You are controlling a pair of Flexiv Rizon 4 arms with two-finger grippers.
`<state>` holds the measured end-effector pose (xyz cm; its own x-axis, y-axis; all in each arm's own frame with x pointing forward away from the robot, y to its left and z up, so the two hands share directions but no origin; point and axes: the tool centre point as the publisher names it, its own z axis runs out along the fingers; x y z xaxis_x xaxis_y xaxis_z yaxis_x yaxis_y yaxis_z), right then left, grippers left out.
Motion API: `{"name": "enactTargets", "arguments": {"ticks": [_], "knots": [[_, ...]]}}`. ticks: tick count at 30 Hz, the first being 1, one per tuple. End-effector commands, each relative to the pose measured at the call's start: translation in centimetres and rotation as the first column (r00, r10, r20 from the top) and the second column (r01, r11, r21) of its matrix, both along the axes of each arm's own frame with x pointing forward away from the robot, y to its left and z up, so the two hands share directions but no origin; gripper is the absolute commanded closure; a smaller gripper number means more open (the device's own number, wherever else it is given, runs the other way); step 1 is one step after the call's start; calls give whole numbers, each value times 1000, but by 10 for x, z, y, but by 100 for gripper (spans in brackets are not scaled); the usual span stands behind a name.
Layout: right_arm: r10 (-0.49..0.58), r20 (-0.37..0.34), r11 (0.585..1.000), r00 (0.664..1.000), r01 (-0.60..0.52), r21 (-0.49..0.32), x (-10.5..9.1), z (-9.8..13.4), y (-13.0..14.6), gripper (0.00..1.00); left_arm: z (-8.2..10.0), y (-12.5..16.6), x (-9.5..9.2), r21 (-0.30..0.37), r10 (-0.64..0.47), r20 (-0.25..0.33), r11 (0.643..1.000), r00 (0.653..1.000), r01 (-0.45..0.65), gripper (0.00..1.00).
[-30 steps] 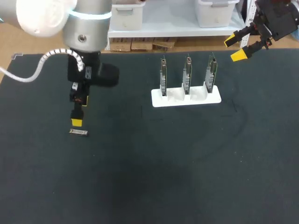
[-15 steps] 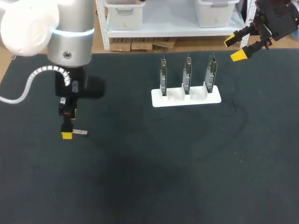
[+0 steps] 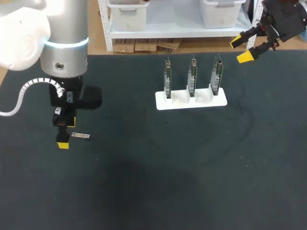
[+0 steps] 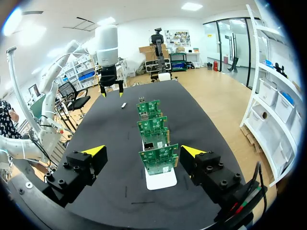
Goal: Pick up the optical module with the left hand, and insert it into the network port with the right hand.
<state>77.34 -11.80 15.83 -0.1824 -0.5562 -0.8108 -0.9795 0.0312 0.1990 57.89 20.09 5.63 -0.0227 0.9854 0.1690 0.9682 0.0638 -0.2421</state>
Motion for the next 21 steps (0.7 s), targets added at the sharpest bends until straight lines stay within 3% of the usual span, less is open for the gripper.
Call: {"name": "enactTargets", "arguments": {"ticks": [1, 20, 21], "knots": [[-3, 3, 1000, 1000, 3, -1, -2, 0, 0, 0, 0, -1, 9, 2, 22, -27, 1000, 999, -22, 0], [-3, 3, 1000, 1000, 3, -1, -2, 0, 0, 0, 0, -1, 9, 2, 22, -27, 1000, 999, -22, 0], [-3, 3, 1000, 1000, 3, -1, -2, 0, 0, 0, 1, -2, 11, 22, 45, 4, 999, 999, -45, 0]]}}
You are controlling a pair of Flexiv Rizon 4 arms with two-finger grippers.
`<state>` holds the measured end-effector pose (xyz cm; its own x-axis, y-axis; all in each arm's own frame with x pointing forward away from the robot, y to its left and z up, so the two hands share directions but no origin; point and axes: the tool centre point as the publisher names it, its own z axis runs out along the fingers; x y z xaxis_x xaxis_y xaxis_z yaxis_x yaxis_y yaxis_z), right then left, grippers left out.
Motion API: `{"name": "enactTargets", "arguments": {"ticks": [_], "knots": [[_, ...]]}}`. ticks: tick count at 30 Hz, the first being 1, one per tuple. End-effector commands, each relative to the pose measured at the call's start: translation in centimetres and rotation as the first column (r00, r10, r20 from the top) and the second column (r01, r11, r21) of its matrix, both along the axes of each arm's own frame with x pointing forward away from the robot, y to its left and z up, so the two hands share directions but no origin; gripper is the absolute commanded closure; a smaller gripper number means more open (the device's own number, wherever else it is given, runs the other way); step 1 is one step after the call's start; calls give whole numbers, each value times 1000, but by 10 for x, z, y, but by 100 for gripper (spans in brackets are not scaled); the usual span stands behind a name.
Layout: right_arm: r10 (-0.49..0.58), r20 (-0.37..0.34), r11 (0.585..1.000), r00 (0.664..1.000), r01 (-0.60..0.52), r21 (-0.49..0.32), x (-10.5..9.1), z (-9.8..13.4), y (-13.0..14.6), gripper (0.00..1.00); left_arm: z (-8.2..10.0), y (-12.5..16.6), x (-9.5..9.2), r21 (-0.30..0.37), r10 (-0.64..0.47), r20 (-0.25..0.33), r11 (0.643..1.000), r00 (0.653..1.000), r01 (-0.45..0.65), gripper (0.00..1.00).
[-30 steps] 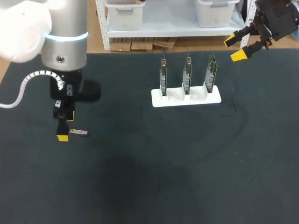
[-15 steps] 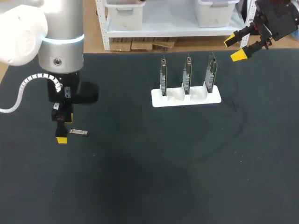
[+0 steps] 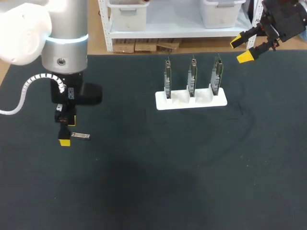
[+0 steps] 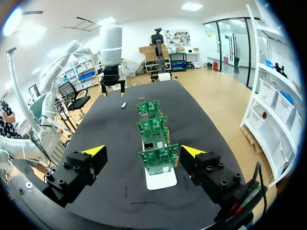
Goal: Pick up the optical module with the left hand, and insert it into the network port with the right hand.
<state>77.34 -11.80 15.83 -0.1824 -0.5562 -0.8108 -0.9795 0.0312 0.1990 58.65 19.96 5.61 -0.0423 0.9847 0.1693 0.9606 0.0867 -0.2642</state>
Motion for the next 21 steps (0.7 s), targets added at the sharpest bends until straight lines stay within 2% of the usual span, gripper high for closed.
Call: {"name": "enactTargets", "arguments": {"ticks": [1, 6, 9, 14, 21], "knots": [[-3, 3, 1000, 1000, 3, -1, -2, 0, 0, 0, 2, -1, 3, 36, -25, 51, 999, 998, 23, 0], [-3, 3, 1000, 1000, 3, -1, -2, 0, 0, 0, 7, -4, 2, 60, -144, 182, 989, 973, 135, 0], [-3, 3, 1000, 1000, 3, -1, -2, 0, 0, 0, 9, -7, 0, 70, -201, 225, 979, 953, 190, 0], [-3, 3, 1000, 1000, 3, -1, -2, 0, 0, 0, 8, -6, -4, 23, -224, 247, 974, 943, 225, 0], [-3, 3, 1000, 1000, 3, -1, -2, 0, 0, 0, -2, 1, -6, -19, -222, 271, 972, 937, 236, 0]]}}
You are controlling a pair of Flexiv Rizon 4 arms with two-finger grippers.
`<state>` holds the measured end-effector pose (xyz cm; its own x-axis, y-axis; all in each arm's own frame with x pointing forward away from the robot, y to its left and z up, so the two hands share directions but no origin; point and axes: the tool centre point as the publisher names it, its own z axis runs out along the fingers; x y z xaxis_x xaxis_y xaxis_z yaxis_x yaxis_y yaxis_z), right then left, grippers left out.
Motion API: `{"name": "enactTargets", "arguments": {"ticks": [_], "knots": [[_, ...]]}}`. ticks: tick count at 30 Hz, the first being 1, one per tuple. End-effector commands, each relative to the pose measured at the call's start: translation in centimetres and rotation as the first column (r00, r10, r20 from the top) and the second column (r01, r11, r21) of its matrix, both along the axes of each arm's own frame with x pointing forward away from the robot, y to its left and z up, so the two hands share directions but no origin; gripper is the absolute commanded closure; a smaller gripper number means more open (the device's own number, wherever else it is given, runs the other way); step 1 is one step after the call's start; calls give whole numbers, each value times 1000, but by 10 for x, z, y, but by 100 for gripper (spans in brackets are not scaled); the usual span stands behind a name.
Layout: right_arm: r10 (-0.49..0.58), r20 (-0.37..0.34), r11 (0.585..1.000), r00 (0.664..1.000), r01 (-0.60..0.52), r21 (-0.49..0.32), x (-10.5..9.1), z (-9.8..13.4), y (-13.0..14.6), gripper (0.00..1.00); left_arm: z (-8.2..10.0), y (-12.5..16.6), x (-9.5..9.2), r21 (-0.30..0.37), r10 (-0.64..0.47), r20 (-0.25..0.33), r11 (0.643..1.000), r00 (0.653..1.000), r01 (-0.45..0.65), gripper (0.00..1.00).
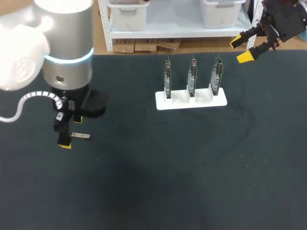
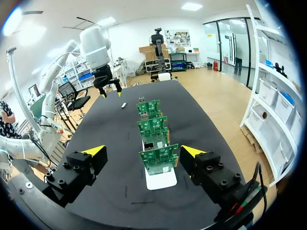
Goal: Pick up the optical module with the left hand, and insert it into the network port with the right hand.
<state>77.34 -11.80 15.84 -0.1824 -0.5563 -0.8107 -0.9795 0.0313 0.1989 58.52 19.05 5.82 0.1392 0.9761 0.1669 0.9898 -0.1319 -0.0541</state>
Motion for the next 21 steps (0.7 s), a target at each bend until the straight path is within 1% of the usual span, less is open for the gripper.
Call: {"name": "enactTargets", "arguments": {"ticks": [1, 4, 8, 10, 12, 15, 19, 21], "knots": [[-3, 2, 1000, 1000, 3, -1, -2, 0, 0, 0, -4, 11, -4, -43, -16, 55, 999, 998, 18, 0], [-3, 2, 1000, 1000, 3, -1, -2, 0, 0, 0, -7, 14, -3, -68, -25, 65, 997, 998, 29, 0], [-3, 2, 1000, 1000, 3, -1, -2, 0, 0, 0, -11, 15, 1, -72, -24, 59, 997, 998, 28, 0], [-3, 2, 1000, 1000, 3, -1, -2, 0, 0, 0, -14, 15, 4, -74, -19, 47, 997, 999, 23, 0], [-3, 2, 1000, 1000, 3, -1, -2, 0, 0, 0, -17, 15, 7, -93, -14, 28, 996, 1000, 16, 0], [-3, 2, 1000, 1000, 3, -1, -2, 0, 0, 0, -21, 15, 9, -95, -10, 10, 995, 1000, 11, 0], [-3, 2, 1000, 1000, 3, -1, -2, 0, 0, 0, -26, 15, 13, -96, -1, -3, 995, 1000, 0, 0], [-3, 2, 1000, 1000, 3, -1, -2, 0, 0, 0, -28, 17, 16, -109, -3, -10, 994, 1000, 2, 0]]}}
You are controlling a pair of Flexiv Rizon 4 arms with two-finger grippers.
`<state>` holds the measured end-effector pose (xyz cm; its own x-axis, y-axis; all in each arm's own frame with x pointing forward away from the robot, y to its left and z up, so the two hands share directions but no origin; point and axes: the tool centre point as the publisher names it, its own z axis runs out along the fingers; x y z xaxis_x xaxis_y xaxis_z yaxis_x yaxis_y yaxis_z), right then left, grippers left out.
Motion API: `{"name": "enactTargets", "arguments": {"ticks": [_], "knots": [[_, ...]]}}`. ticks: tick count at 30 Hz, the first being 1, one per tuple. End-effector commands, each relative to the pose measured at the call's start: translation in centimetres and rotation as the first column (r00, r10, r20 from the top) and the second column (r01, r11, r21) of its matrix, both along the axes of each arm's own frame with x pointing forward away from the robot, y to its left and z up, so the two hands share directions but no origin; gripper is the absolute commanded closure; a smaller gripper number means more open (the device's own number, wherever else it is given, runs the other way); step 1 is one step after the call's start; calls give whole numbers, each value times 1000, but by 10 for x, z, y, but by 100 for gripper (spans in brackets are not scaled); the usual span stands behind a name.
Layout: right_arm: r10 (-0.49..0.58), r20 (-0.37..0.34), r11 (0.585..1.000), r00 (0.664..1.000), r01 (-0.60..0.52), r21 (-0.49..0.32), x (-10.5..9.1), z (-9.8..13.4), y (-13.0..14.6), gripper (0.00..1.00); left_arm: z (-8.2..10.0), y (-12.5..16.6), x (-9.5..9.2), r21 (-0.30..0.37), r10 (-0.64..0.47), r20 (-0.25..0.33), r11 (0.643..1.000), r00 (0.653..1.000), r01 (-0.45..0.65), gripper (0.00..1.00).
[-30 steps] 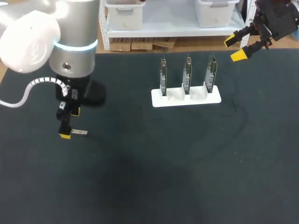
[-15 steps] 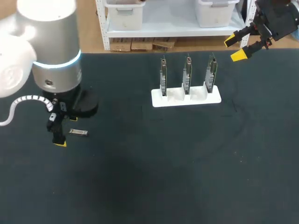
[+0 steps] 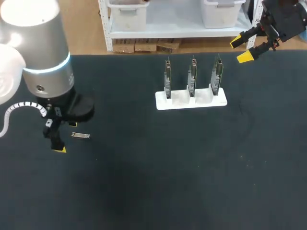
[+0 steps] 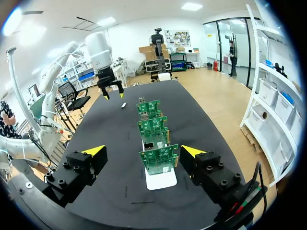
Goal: Pick up the optical module with the left hand, and insert it into the network port with the right hand.
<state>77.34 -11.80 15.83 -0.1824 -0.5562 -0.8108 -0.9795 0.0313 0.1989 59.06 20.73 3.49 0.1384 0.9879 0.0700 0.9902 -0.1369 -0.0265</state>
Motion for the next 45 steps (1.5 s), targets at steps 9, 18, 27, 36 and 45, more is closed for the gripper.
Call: {"name": "enactTargets", "arguments": {"ticks": [9, 18, 27, 36, 45], "knots": [[-3, 2, 1000, 1000, 3, -1, -2, 0, 0, 0, -12, -1, 19, -34, 0, -42, 999, 999, -1, 0], [-3, 2, 1000, 1000, 3, -1, -2, 0, 0, 0, -23, -5, 23, -48, -1, -68, 999, 998, -2, 0], [-3, 2, 1000, 1000, 3, -1, -2, 0, 0, 0, -30, -7, 27, -47, 8, -78, 999, 997, -12, 0], [-3, 2, 1000, 1000, 3, -1, -2, 0, 0, 0, -39, -4, 31, -48, 22, -95, 998, 995, -27, 0], [-3, 2, 1000, 1000, 3, -1, -2, 0, 0, 0, -42, 0, 35, -40, 36, -93, 998, 995, -40, 0]]}}
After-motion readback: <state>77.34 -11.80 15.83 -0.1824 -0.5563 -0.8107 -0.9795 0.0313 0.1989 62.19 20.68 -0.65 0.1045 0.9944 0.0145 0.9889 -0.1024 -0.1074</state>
